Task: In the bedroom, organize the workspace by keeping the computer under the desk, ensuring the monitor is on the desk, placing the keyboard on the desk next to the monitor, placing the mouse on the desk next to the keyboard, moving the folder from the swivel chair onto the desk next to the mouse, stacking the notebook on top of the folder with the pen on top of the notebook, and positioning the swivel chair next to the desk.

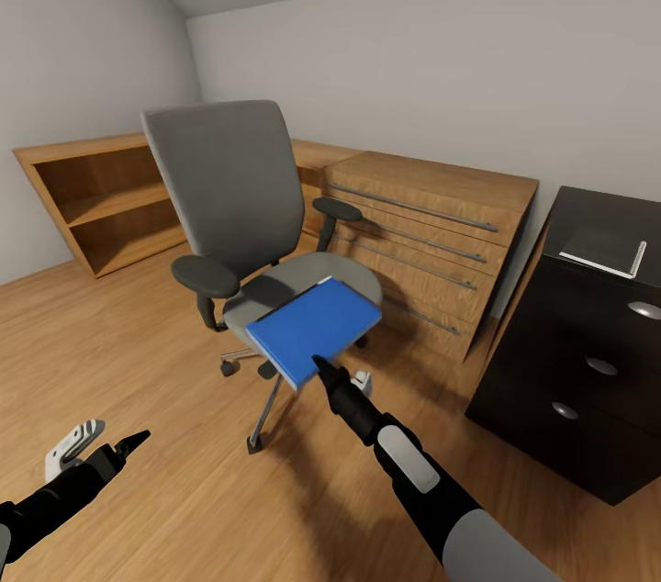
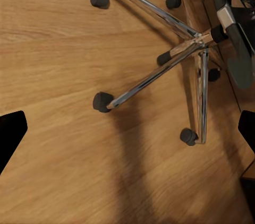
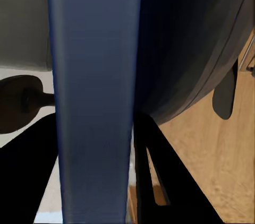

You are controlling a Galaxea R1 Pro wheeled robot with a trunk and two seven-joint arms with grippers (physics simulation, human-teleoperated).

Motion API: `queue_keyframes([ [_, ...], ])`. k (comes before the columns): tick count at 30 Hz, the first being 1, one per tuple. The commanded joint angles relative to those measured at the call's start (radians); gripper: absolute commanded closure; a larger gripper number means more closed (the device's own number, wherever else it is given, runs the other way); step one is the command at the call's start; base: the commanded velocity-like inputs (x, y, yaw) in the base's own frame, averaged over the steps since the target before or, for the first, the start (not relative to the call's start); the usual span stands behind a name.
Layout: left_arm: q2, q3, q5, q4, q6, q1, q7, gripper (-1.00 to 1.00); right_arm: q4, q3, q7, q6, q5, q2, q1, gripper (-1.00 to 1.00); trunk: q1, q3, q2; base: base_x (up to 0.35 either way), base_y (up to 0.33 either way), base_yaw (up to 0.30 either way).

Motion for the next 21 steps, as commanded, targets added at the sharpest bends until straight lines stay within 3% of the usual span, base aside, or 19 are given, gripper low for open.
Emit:
queue_keyframes([
  [1,0.0,0.002,-0.007,0.0,0.005,-0.001,-0.009,-1.0,0.001,0.002,0.003,0.005,-0.011,0.0,-0.001,1.0,0.0,-0.001,0.0,0.0,0.0,0.0],
  [16,0.0,0.002,-0.007,0.0,0.006,-0.001,-0.009,-1.0,0.0,0.0,0.004,0.003,-0.01,0.0,-0.001,1.0,0.0,-0.001,0.0,0.0,0.0,0.0],
  [21,0.0,0.013,-0.007,0.0,0.006,-0.001,-0.009,-1.0,-0.001,0.0,0.004,0.003,-0.01,-0.002,-0.001,1.0,-0.019,0.015,0.035,0.0,0.0,0.0],
])
